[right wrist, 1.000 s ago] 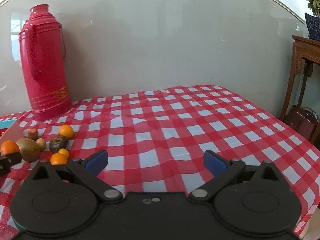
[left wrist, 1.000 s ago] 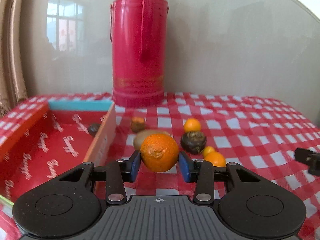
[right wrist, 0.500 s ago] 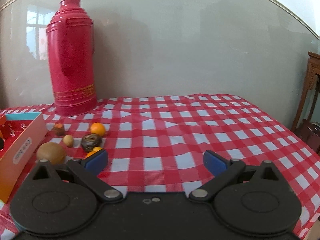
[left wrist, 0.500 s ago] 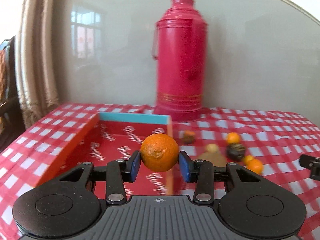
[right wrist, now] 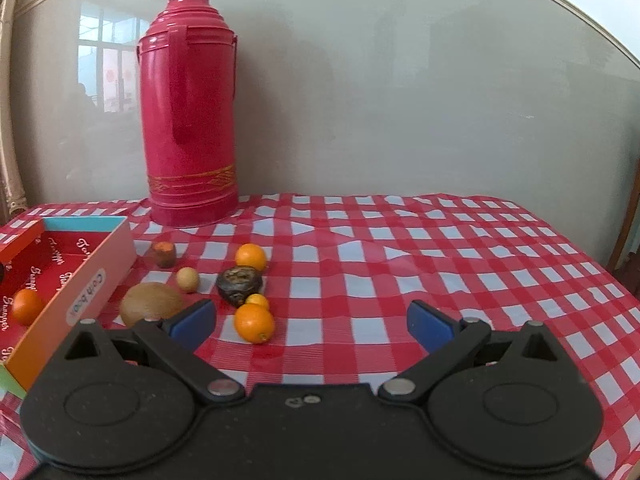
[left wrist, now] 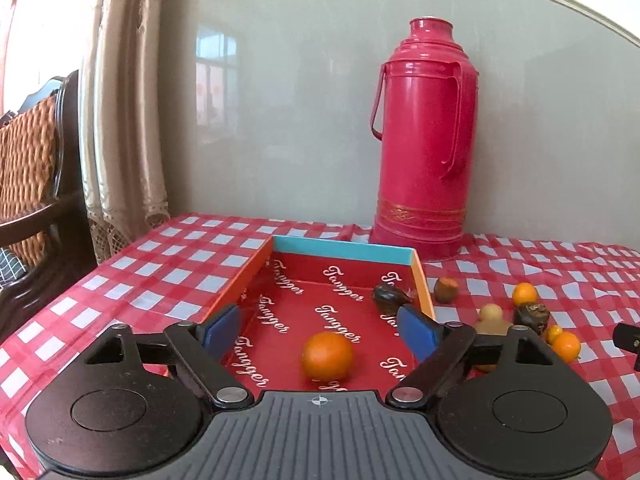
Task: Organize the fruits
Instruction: 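Carry the orange into the box and open the left gripper, then reach the right gripper to a small tangerine and grasp it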
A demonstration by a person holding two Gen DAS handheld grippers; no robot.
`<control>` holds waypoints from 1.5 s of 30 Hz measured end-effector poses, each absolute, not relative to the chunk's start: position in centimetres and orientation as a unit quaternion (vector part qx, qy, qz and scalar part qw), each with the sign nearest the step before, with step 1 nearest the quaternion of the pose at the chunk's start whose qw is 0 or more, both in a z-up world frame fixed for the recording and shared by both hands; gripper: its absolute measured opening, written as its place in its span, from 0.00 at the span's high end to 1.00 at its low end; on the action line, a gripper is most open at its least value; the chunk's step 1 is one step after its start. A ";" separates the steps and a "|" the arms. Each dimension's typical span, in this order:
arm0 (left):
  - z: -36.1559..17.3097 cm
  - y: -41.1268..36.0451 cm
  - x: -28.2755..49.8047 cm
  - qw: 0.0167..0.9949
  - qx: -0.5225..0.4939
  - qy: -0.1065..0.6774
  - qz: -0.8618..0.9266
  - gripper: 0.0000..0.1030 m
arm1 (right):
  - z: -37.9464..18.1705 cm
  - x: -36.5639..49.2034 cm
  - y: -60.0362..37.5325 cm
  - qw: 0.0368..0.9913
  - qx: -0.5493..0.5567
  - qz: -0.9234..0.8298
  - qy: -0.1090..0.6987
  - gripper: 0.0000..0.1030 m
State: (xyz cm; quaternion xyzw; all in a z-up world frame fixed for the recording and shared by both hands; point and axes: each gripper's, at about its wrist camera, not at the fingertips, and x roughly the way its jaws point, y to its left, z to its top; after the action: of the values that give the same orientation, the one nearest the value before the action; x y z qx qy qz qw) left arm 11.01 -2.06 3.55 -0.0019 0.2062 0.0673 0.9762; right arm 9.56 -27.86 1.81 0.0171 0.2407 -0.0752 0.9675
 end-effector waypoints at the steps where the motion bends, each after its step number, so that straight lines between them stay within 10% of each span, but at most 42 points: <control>1: 3.6 -2.0 10.9 0.976 -0.001 0.205 0.069 0.05 | 1.9 9.6 -27.7 0.968 0.017 -0.074 0.241 0.06; 26: 3.6 5.2 9.2 0.971 -0.019 0.197 0.135 0.00 | 0.2 12.8 -25.3 0.961 -0.015 -0.025 0.276 0.14; 35: 2.5 8.8 9.4 0.961 -0.025 0.206 0.181 0.00 | -1.9 15.4 -24.9 0.951 -0.009 -0.029 0.307 0.28; 41: 1.9 10.8 9.4 0.956 -0.035 0.217 0.194 0.00 | -2.5 16.8 -25.0 0.942 0.007 -0.034 0.333 0.76; 45: 2.0 11.3 9.2 0.957 -0.038 0.213 0.196 0.00 | -1.4 16.0 -24.2 0.949 0.008 -0.026 0.313 0.76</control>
State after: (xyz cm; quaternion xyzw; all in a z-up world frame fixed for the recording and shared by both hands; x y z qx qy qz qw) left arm 9.15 11.30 2.01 -0.0382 0.2129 0.1957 0.9565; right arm 16.01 -24.23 -1.42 0.0078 0.3126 -0.0260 0.9495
